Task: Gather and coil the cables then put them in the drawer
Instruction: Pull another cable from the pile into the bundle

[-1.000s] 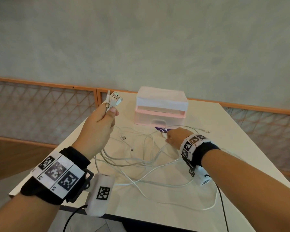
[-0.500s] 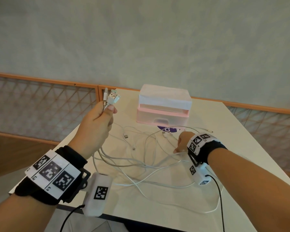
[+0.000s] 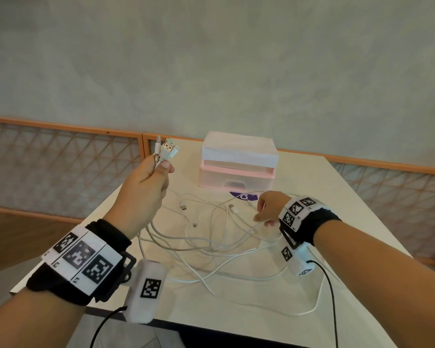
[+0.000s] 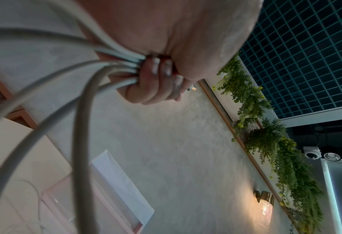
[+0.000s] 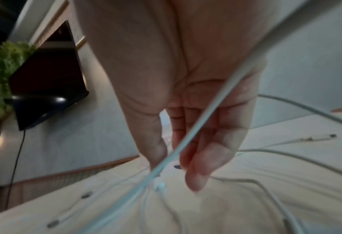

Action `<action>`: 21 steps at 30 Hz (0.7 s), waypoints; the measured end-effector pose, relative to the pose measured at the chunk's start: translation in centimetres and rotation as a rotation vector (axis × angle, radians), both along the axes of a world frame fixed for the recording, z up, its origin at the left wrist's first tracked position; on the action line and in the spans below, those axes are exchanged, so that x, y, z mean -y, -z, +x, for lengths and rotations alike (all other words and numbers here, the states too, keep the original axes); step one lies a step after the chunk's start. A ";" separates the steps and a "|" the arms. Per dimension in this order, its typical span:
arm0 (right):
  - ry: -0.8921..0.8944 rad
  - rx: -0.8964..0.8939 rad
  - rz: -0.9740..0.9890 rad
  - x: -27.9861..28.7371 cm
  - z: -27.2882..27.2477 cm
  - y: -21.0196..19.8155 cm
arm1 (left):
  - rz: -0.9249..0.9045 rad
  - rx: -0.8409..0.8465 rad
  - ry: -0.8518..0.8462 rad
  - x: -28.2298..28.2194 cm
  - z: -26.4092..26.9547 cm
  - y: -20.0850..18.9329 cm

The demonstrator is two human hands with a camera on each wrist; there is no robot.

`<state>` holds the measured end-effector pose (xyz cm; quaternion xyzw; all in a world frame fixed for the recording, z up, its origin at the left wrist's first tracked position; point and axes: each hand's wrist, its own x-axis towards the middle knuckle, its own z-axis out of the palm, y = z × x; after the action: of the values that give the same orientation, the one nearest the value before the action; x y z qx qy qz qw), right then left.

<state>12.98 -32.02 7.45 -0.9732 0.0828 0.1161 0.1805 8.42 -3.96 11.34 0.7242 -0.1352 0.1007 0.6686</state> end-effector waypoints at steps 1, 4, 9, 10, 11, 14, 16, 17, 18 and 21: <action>0.001 -0.047 -0.034 0.1 -0.1 0.4 | 0.005 0.003 -0.001 0.1 -0.1 -0.1; -0.001 -0.114 -0.120 0.4 0.1 2.4 | 0.007 0.006 0.000 0.4 -0.5 -0.2; -0.058 -0.124 -0.303 0.2 1.3 3.5 | 0.018 0.012 -0.002 0.4 -1.0 -0.4; -0.089 -0.120 -0.343 -0.3 0.7 3.4 | 0.021 0.013 -0.003 0.3 -1.0 -0.4; -0.114 -0.121 -0.369 -0.9 0.3 3.3 | 0.021 0.011 -0.005 0.3 -1.0 -0.4; -0.198 -0.105 -0.424 -1.9 -0.1 4.0 | 0.016 0.005 -0.002 0.3 -1.0 -0.4; -0.215 -0.073 -0.445 -2.3 -0.5 3.8 | 0.013 0.012 0.001 0.3 -1.1 -0.4; -0.210 -0.052 -0.439 -2.4 -0.9 3.6 | 0.009 0.015 0.003 0.4 -1.1 -0.4; -0.208 -0.033 -0.428 -2.3 -1.3 3.4 | 0.004 0.016 0.004 0.4 -1.1 -0.4; -0.190 -0.009 -0.445 -2.4 -2.4 3.0 | -0.018 0.013 0.006 0.6 -1.1 -0.3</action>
<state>10.58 -29.60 4.43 -0.9919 0.0150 0.1160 -0.0504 7.36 -4.57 11.60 0.7171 -0.1409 0.1045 0.6746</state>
